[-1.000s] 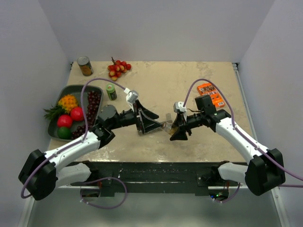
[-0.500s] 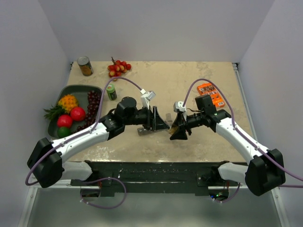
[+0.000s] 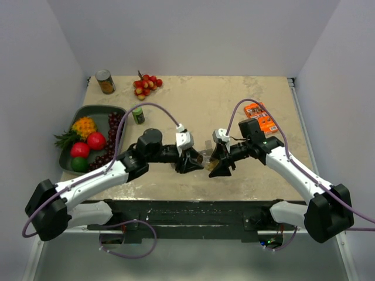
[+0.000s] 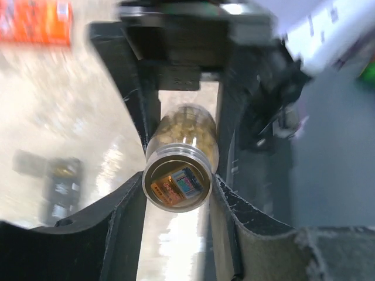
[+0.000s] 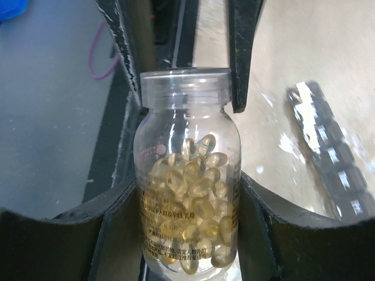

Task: Sort the pills into containers

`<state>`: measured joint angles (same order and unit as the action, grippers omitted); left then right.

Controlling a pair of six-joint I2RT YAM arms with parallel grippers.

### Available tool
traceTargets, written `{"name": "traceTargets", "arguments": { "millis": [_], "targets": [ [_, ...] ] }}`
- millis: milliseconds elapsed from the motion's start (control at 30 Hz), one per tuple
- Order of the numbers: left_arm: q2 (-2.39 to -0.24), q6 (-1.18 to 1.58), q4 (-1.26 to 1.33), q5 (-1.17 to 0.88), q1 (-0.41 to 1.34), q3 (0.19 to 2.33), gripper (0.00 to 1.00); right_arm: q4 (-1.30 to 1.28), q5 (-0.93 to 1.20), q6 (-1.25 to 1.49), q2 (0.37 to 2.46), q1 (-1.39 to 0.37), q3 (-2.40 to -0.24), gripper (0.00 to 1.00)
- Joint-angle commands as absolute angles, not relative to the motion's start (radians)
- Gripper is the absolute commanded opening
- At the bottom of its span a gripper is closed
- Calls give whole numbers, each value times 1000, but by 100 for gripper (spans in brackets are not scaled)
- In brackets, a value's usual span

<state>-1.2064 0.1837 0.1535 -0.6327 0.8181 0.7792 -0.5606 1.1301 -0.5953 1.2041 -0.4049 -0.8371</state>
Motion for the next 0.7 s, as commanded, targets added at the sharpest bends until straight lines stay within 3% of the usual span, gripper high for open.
{"name": "traceTargets", "arguments": {
  "millis": [0,33,67,133,167,300,333,400,467,667],
  "targets": [
    [-1074,-490,349,-712,854,638,7,-541,1150,-584,1189,-394,-847,0],
    [-1084,-529,373,-695,851,640,13,-545,1149,-591,1186,-394,-845,0],
    [-1101,-560,388,-672,851,656,26,-548,1149,-594,1184,-393,-845,0],
    [-1169,-552,382,-670,848,719,33,-554,1146,-601,1178,-394,-844,0],
    [-1187,-513,393,-666,848,733,53,-555,1144,-604,1178,-393,-842,0],
    [-1191,-381,484,-673,845,715,68,-558,1141,-611,1172,-394,-841,0],
    [-1177,-353,508,-670,844,683,88,-558,1141,-612,1170,-393,-839,0],
    [-1131,-253,557,-650,842,651,89,-555,1141,-614,1172,-396,-836,0],
    [-1100,-122,578,-631,831,618,99,-554,1141,-614,1170,-396,-834,0],
    [-1055,245,504,-616,779,606,99,-548,1140,-614,1170,-396,-833,0]
  ]
}}
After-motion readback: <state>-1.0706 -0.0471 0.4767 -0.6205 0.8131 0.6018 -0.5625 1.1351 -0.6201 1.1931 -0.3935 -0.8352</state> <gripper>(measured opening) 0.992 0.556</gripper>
